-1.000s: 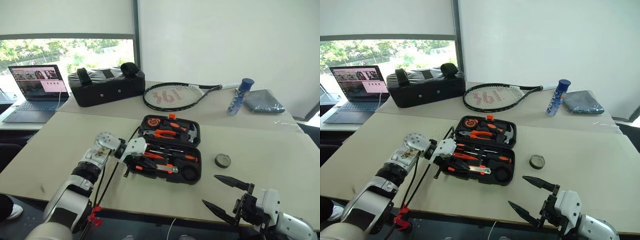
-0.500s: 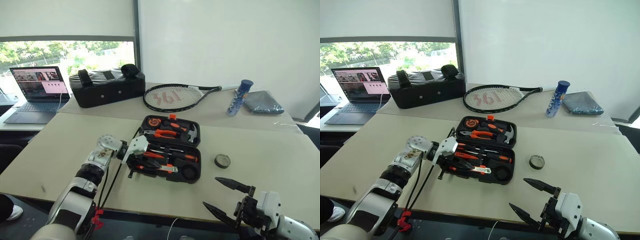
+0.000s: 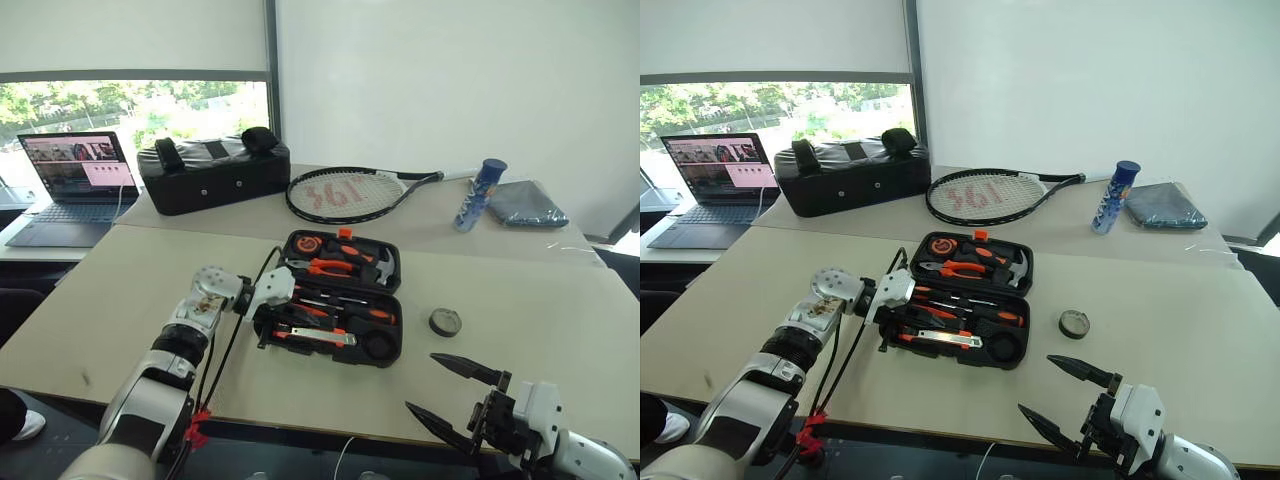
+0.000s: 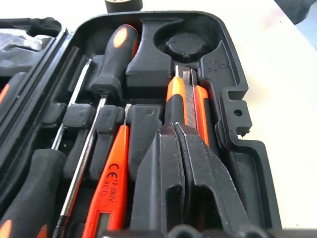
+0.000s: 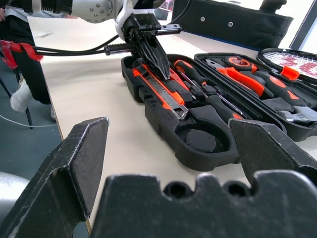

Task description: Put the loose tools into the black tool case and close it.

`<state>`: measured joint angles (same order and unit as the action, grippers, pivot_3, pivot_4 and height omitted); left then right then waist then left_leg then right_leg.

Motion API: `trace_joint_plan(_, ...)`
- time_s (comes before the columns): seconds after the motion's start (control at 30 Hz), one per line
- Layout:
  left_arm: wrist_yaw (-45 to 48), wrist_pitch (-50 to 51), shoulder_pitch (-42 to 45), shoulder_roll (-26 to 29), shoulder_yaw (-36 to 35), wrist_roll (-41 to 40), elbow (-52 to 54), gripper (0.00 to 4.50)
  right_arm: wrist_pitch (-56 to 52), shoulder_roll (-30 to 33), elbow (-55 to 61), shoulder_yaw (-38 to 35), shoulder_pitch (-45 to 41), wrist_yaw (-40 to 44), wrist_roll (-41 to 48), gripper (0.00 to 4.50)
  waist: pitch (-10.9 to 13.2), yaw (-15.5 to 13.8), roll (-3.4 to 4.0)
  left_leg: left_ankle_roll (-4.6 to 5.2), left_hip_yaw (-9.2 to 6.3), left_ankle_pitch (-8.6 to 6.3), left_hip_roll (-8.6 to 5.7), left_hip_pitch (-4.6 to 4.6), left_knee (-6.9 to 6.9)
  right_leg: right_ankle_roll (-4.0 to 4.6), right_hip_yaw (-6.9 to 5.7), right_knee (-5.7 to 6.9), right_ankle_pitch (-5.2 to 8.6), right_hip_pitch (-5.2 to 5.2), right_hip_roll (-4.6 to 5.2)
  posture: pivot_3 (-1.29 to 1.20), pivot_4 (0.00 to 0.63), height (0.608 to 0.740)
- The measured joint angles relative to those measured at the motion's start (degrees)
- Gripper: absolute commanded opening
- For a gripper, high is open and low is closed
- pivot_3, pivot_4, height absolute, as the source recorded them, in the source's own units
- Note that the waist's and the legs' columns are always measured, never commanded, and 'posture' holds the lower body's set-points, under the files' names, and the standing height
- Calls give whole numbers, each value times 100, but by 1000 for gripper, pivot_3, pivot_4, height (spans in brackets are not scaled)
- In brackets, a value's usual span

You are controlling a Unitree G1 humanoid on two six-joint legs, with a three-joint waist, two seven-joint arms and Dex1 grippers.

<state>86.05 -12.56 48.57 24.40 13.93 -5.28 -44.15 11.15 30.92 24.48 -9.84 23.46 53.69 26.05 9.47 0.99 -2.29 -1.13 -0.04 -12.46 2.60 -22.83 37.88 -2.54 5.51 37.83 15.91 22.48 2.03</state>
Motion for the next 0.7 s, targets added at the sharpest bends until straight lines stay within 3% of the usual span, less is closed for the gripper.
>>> trace_joint_plan(0.53,-641,-377,-220,7,157,454,72,96,0,1,24,-20,18,-24,0,4500,-66,9,44,-1,8,0,1,44,0,-5,9,-1,2,-36,0,0,150,740)
trace_joint_plan(0.67,-230,136,-821,165,-282,-324,688,96,-11,27,127,-387,295,-62,164,4500,-62,52,40,0,6,-1,4,23,-11,2,5,0,5,-14,0,0,150,740)
trace_joint_plan(0.7,-163,329,-908,229,-397,-508,858,334,-19,53,135,-483,402,-61,222,4500,-59,56,36,0,4,-2,6,17,-11,3,2,-1,5,-9,-2,0,150,740)
